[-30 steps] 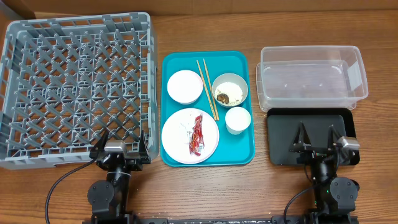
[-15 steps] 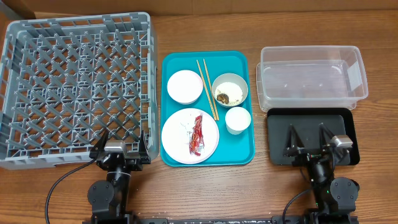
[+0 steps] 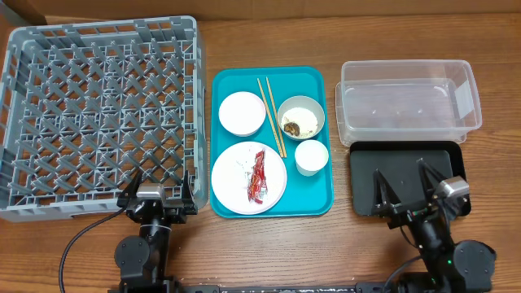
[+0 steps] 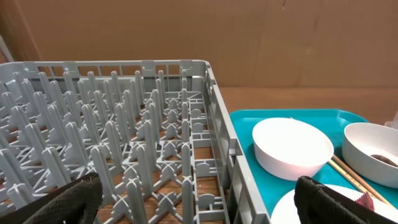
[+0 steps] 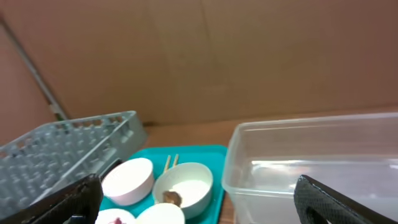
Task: Sort waste into correct bins and load items into the dishwasher
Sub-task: 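Reach the right gripper to the plate and grasp tissue and red wrapper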
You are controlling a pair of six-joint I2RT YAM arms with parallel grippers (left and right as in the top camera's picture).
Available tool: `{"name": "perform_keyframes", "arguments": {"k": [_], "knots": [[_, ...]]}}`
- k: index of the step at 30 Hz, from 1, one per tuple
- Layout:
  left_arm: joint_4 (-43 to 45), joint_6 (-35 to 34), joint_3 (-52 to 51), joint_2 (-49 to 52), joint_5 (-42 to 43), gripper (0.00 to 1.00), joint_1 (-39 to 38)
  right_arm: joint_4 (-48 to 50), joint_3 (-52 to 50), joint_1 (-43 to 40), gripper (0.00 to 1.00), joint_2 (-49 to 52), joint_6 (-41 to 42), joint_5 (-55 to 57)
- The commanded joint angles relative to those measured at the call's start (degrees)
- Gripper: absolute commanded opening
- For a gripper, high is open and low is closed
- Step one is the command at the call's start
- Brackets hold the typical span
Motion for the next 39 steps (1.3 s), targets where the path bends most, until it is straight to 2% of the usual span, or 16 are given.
{"name": "perform_keyframes", "arguments": {"k": [1, 14, 18, 23, 26, 29, 33, 36, 39], "knots": [[0.37, 0.24, -0.61, -0.70, 0.39, 1.00, -0.39, -1.79, 6.51, 0.11, 1.00, 4.33, -1.20, -4.22], [0.37, 0.24, -0.61, -0.70, 0.39, 1.00, -0.39, -20.72, 37.77, 1.57, 1.00, 41.64, -1.20, -18.34], [0.37, 0.24, -0.61, -0.70, 0.39, 1.00, -0.39, -27.06, 46.95, 8.07, 1.00, 53.66, -2.05, -17.94], [0.37, 0.24, -0.61, -0.70, 0.39, 1.00, -0.39, -31.47, 55.65, 20.96, 1.00, 68.83, -2.03, -10.21], [0.37, 0.24, -0.61, -0.70, 0.39, 1.00, -0.39, -30.12, 57.83, 26.14, 1.00, 76.19, -1.33, -10.82], [0.37, 0.24, -0.61, -0.70, 0.39, 1.00, -0.39, -24.41, 57.88, 29.53, 1.00, 82.36, -1.29, -13.79], [0.37, 0.24, -0.61, -0.70, 0.39, 1.00, -0.39, -18.32, 57.88, 32.41, 1.00, 89.48, 0.59, -18.49], [0.37, 0.24, -0.61, -0.70, 0.39, 1.00, -0.39, -16.06, 57.88, 32.87, 1.00, 92.72, 2.01, -17.88], [0.37, 0.24, -0.61, -0.70, 0.39, 1.00, -0.39, -15.65, 57.88, 33.00, 0.91, 94.86, 7.82, -11.76]]}}
